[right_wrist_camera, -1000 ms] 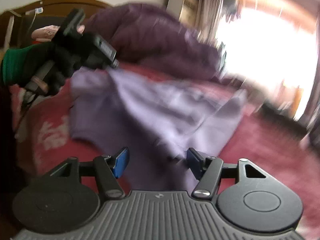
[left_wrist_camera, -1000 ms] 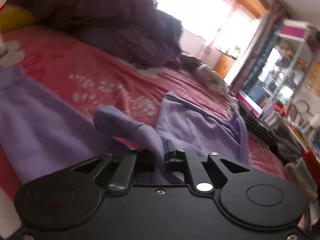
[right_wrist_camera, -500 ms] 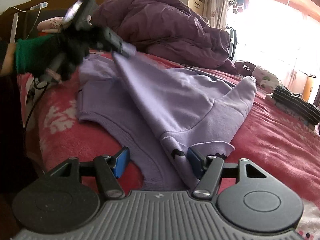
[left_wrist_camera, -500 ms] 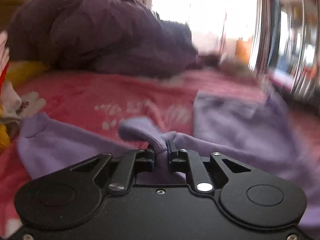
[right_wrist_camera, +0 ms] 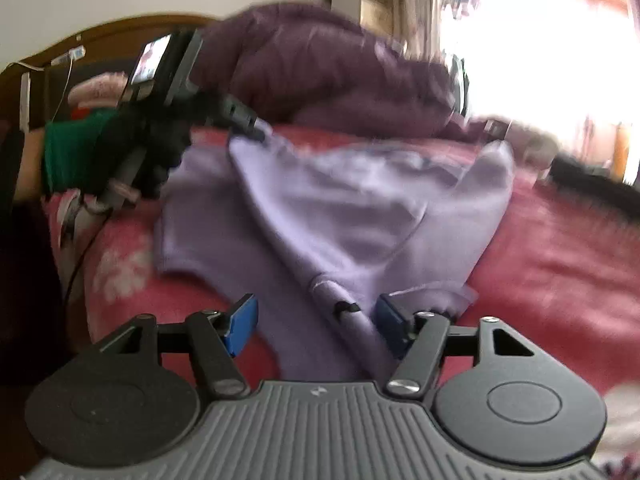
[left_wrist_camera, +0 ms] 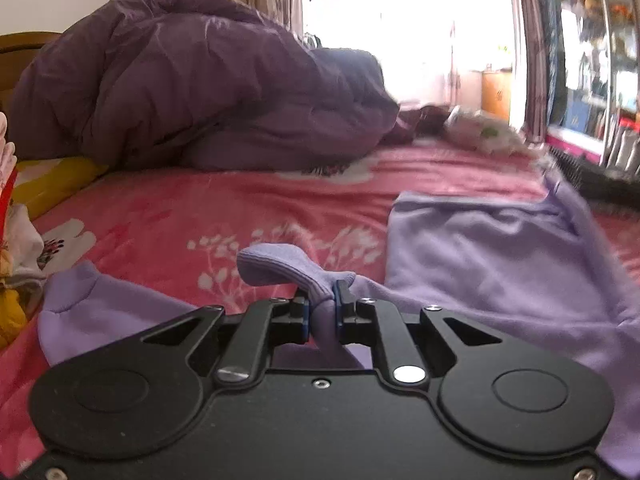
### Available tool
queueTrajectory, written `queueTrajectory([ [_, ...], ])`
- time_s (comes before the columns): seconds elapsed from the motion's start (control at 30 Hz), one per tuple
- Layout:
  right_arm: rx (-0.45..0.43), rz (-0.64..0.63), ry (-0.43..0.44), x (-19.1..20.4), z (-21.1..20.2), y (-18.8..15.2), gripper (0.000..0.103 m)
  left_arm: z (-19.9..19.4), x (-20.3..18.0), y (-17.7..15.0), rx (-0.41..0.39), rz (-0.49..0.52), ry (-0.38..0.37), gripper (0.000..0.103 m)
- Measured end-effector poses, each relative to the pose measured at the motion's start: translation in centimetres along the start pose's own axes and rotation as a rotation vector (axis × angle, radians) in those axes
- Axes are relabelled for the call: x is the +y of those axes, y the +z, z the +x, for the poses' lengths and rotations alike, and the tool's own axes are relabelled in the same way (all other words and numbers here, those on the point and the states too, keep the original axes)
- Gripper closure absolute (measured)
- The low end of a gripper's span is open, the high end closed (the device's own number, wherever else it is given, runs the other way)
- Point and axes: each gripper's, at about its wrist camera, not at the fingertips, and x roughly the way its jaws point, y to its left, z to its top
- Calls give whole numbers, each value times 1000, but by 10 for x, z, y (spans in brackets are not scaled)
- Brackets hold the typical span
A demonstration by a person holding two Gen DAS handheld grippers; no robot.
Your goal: Fold clothes
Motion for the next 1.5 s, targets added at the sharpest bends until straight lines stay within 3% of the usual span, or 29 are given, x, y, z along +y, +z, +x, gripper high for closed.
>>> queueTrajectory([
  [0.03, -5, 0, 8, 1, 1, 0, 29, 4, -2, -1, 26, 15, 16, 93],
  [0.07, -6, 10, 17, 1, 1, 1, 27, 9, -5, -1, 52, 30, 32, 81],
  [0.1, -6, 23, 25, -1, 1, 1, 26, 9, -6, -1, 57, 36, 64, 58],
  [0.17, -4, 37, 35, -2, 2, 1, 26, 4, -10, 3, 34, 40, 103, 50],
  [0.37, -18, 68, 52, -2, 3, -2, 18, -28, -45, 24, -78, 59, -45, 51],
  [0.47, -21, 69, 56, -1, 5, -3, 15, -40, -70, 34, -119, 82, -138, 60],
  [0.63, -15, 60, 61, 0, 7, -3, 13, -31, -156, 43, -76, 237, -344, 66],
  [0.87, -27, 126, 110, -10, 5, -2, 13, 17, -239, 72, -36, 315, -482, 71],
  [1.0, -28, 142, 125, -13, 7, -1, 13, 68, -265, 72, 55, 376, -427, 79],
  [1.07, -24, 149, 132, -14, 9, -1, 13, 105, -256, 71, 146, 313, -393, 80],
  [1.13, -17, 152, 135, -14, 10, 0, 13, 130, -241, 72, 209, 188, -430, 79],
  [1.2, -11, 147, 131, -13, 12, 0, 13, 131, -235, 77, 216, 152, -451, 78],
  [1.4, -15, 154, 138, -13, 14, 0, 12, 128, -248, 94, 170, 179, -444, 78],
  [1.5, -18, 157, 140, -14, 15, 0, 12, 156, -254, 100, 226, 163, -405, 78],
])
